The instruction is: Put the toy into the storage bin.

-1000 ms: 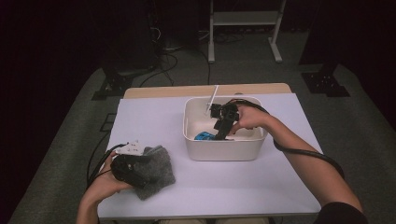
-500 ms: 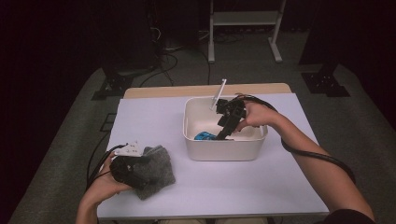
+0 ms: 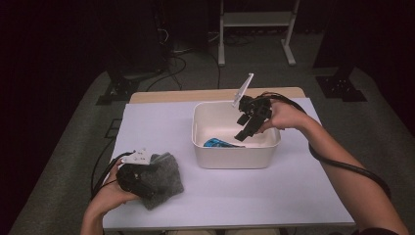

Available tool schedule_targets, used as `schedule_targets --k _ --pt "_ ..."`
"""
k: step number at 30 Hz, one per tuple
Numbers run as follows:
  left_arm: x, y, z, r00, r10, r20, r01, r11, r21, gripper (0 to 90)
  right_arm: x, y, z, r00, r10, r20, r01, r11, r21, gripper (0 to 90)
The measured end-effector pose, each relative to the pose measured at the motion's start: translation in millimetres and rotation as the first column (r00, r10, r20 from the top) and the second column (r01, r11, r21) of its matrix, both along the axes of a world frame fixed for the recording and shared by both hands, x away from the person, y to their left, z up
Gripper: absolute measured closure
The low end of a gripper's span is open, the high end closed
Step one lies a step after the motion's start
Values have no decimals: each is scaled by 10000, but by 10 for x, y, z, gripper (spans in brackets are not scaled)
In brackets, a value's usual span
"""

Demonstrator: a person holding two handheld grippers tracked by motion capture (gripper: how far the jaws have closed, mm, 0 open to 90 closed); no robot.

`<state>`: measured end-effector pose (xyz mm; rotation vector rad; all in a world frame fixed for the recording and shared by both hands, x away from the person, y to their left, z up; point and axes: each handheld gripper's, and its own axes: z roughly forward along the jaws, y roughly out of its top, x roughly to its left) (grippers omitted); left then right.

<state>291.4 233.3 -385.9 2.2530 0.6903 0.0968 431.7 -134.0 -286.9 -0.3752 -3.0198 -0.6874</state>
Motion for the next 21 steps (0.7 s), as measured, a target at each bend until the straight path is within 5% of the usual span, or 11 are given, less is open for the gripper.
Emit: schedule_targets --k 21 --pt "-2 -23 -1 10000 -24 25 24 10000 -8 97 -194 -408 322 9963 -675 536 654 9971 402 306"
